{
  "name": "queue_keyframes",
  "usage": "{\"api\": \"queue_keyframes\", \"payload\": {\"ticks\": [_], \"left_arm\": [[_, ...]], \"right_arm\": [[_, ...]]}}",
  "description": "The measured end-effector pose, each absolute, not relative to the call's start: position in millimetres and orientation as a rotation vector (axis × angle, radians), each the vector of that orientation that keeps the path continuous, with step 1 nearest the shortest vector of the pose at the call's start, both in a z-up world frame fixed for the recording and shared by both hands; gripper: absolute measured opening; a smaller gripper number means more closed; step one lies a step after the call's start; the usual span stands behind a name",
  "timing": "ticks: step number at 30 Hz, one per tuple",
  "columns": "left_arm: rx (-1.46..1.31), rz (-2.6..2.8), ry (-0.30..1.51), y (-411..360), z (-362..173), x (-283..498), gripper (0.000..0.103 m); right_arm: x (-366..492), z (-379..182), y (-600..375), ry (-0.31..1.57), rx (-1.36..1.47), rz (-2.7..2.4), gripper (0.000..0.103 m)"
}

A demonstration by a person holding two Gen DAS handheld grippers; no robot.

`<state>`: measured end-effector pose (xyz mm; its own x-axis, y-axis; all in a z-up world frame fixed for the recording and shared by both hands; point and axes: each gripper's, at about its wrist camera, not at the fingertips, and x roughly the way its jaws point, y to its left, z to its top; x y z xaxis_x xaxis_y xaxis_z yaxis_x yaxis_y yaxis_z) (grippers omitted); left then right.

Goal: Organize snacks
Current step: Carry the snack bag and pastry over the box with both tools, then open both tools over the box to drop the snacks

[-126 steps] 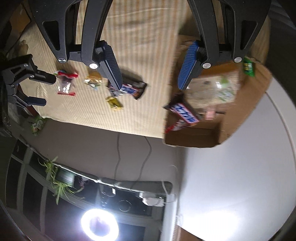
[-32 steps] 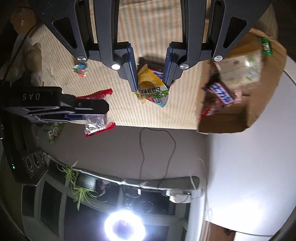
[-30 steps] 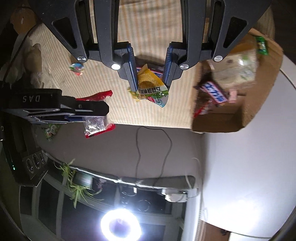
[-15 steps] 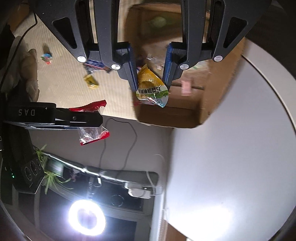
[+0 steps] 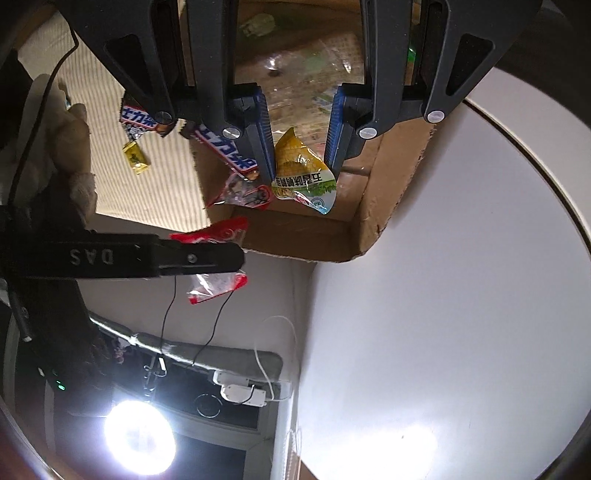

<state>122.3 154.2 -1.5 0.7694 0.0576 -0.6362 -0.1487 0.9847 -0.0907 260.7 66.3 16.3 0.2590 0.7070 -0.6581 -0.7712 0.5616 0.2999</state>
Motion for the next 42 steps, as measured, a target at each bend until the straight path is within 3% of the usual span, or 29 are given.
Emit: {"api": "queue_keyframes", "payload": {"ticks": [15,20,22,24,27,30,42], "left_arm": [[-0.145,0.130,0.715,161.5,-10.7,129.6,0.026],[-0.142,0.139,0.715,161.8,-10.0,130.1,0.032],[-0.143,0.141,0.710,161.6,-9.4,129.3,0.032],[-0.143,0.142,0.708,161.2,-9.1,128.8,0.032],[-0.137,0.143,0.706,159.7,-8.3,126.9,0.041],[-0.134,0.143,0.703,158.1,-7.5,125.3,0.042],[-0.130,0.130,0.682,145.4,3.8,108.8,0.043]], "right_arm": [[289.3,-19.0,104.8,0.924,-0.090,1.022,0.050],[289.2,-20.9,106.6,0.926,-0.090,1.020,0.052],[289.4,-20.4,106.4,0.925,-0.089,1.016,0.058],[289.7,-19.8,107.6,0.916,-0.085,1.011,0.073],[289.6,-17.3,106.7,0.910,-0.082,1.004,0.076],[288.6,-15.1,104.3,0.904,-0.086,0.990,0.083],[274.8,-0.3,82.6,0.874,-0.098,0.949,0.085]]}}
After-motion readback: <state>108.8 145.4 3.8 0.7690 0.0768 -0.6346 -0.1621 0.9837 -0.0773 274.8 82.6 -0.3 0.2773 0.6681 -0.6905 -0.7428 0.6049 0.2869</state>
